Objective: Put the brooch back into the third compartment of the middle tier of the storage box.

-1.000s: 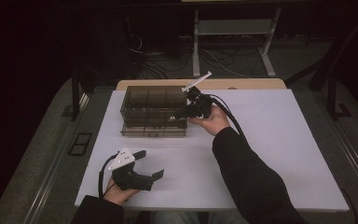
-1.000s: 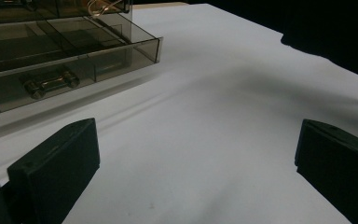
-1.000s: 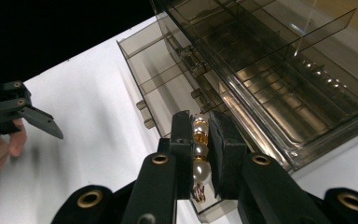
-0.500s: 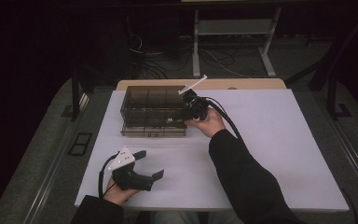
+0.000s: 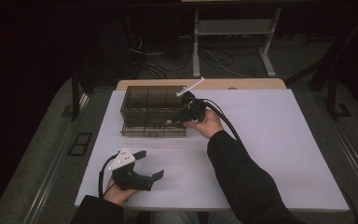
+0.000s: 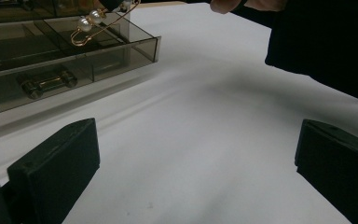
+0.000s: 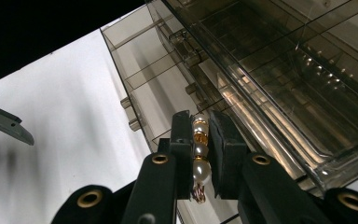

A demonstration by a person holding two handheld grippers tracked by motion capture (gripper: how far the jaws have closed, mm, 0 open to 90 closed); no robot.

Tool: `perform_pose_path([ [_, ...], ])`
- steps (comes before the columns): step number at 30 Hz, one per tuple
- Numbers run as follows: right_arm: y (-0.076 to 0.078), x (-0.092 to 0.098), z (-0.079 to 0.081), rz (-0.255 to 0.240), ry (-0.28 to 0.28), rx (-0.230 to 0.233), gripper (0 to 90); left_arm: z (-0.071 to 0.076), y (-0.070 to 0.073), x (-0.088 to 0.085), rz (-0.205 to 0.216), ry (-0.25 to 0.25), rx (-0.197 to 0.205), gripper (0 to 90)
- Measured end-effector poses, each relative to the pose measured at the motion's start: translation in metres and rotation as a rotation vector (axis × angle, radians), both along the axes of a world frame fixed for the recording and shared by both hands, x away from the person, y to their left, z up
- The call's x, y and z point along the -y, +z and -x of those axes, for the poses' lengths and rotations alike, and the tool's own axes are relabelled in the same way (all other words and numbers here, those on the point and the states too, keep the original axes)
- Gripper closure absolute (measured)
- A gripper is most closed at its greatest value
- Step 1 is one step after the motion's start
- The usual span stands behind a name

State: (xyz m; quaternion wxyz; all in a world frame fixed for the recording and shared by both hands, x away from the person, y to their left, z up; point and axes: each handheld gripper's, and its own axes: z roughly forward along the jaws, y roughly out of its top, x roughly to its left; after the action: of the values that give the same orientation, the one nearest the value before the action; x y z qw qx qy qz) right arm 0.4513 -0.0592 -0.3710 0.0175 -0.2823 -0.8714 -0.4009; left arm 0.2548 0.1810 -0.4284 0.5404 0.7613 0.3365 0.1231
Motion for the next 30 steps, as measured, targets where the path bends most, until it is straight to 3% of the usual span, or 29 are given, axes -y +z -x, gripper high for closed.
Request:
perform_pose_path([
  [30, -0.020, -0.002, 0.001, 0.042, -0.002, -0.012, 79.4, 0.000, 0.000, 0.001, 0.002, -0.006, -0.002, 0.0],
])
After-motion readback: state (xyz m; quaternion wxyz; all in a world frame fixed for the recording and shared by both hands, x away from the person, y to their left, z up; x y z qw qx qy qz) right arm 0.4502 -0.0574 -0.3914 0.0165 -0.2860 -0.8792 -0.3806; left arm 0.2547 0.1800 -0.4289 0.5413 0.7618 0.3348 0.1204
